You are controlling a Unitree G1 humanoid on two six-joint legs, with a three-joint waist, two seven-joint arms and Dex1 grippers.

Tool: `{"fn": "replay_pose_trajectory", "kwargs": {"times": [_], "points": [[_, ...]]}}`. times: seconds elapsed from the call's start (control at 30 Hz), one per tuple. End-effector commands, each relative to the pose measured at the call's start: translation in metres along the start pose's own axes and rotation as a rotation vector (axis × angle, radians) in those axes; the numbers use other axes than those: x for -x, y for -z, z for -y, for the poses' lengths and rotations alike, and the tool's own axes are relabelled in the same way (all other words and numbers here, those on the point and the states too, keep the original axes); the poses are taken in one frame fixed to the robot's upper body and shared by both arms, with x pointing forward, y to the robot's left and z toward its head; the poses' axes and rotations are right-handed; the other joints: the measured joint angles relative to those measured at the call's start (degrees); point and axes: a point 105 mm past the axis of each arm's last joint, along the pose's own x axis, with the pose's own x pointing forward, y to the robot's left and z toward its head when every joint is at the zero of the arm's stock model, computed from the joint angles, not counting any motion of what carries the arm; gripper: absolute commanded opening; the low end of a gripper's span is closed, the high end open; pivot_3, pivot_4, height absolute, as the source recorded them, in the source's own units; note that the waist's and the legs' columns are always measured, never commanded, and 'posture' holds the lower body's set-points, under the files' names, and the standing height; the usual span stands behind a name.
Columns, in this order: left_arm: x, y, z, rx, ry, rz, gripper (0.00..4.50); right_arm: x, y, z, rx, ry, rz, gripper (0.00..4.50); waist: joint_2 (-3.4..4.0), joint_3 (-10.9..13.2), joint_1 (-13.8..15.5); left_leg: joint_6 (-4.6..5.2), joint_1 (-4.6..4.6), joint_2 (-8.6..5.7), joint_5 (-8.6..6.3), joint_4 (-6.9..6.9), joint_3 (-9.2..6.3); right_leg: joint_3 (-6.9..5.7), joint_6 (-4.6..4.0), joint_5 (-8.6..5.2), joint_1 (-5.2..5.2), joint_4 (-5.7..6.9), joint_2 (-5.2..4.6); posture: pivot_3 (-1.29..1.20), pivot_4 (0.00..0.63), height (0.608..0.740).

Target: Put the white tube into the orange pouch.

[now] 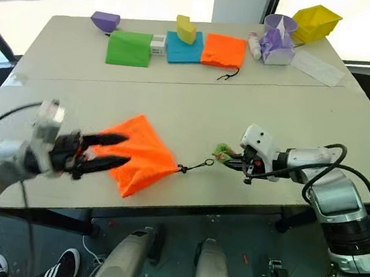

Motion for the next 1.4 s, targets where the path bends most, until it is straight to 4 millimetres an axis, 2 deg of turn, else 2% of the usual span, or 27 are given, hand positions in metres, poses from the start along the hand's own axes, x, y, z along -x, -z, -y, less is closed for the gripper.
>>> {"fn": "replay_pose_trajectory", "kwargs": {"times": [0.03,0.1,0.23,0.33,0.47,0.8,0.97,1.0,1.07,1.37,1.4], "points": [[-0.034,0.012,-0.008,-0.078,0.036,-0.041,2.87,0.010,-0.023,0.010,0.022,0.051,0.078,0.00,0.00,0.00,-0.06,0.09,0.02,-0.05,-0.05,0.07,0.01,0.02,0.00,0.00,0.07,-0.04,0.00,0.00,0.150,0.740],[-0.053,0.021,-0.006,-0.111,0.101,-0.053,2.87,0.011,-0.031,0.014,0.014,0.068,0.107,0.00,-0.02,0.01,-0.09,0.15,-0.03,-0.15,-0.09,0.09,0.02,0.09,0.04,0.03,0.04,-0.10,0.01,0.00,0.150,0.740],[-0.084,0.040,-0.006,-0.058,0.181,-0.057,2.87,0.011,-0.039,0.016,0.027,0.090,0.135,0.00,-0.06,0.03,0.21,0.18,-0.02,-0.13,-0.08,0.12,0.02,0.08,0.55,0.17,0.02,-0.16,0.04,0.00,0.150,0.740],[-0.100,0.052,-0.009,-0.054,0.211,-0.085,2.87,0.010,-0.043,0.013,0.036,0.094,0.146,0.00,-0.07,0.03,0.25,0.30,-0.01,-0.08,-0.01,0.11,0.01,0.05,0.79,0.14,-0.01,-0.11,0.08,0.00,0.150,0.740],[-0.112,0.057,-0.015,-0.039,0.223,-0.101,2.87,0.008,-0.048,0.010,0.051,0.104,0.161,0.00,-0.07,0.04,0.42,0.32,-0.01,-0.09,-0.01,0.20,0.00,0.03,0.86,0.18,0.03,-0.11,0.08,0.00,0.150,0.740],[-0.114,0.073,-0.003,0.005,0.268,-0.154,2.87,0.008,-0.052,0.008,0.075,0.146,0.171,0.00,-0.07,0.04,1.16,0.21,-0.01,-0.10,-0.10,0.33,-0.02,0.04,0.96,0.34,0.11,-0.15,0.05,0.00,0.150,0.740],[-0.116,0.078,-0.006,-0.007,0.242,-0.173,2.87,0.009,-0.053,0.006,0.088,0.141,0.170,0.00,-0.07,0.04,1.15,0.22,-0.02,-0.10,-0.09,0.33,-0.02,0.04,0.98,0.35,0.11,-0.17,0.05,0.00,0.150,0.740],[-0.117,0.077,-0.005,0.035,0.237,-0.161,2.87,0.010,-0.054,0.006,0.093,0.145,0.171,0.00,-0.07,0.04,1.15,0.22,-0.02,-0.10,-0.09,0.33,-0.02,0.03,0.98,0.35,0.12,-0.17,0.06,0.00,0.150,0.740],[-0.119,0.077,-0.006,0.055,0.220,-0.159,2.35,0.010,-0.054,0.007,0.093,0.149,0.169,0.00,-0.07,0.04,1.16,0.22,-0.01,-0.10,-0.09,0.33,-0.02,0.03,0.98,0.35,0.12,-0.16,0.06,0.00,0.150,0.740],[-0.116,0.079,0.002,0.121,0.253,-0.195,2.35,0.011,-0.056,0.008,0.107,0.158,0.166,0.00,-0.07,0.04,1.12,0.22,-0.01,-0.10,-0.09,0.35,-0.04,0.02,1.00,0.36,0.13,-0.16,0.07,0.00,0.150,0.740],[-0.116,0.079,0.001,0.114,0.243,-0.191,2.09,0.010,-0.056,0.008,0.108,0.157,0.165,0.00,-0.07,0.04,1.12,0.22,0.00,-0.10,-0.09,0.35,-0.04,0.02,1.00,0.36,0.14,-0.16,0.07,0.00,0.150,0.740]]}}
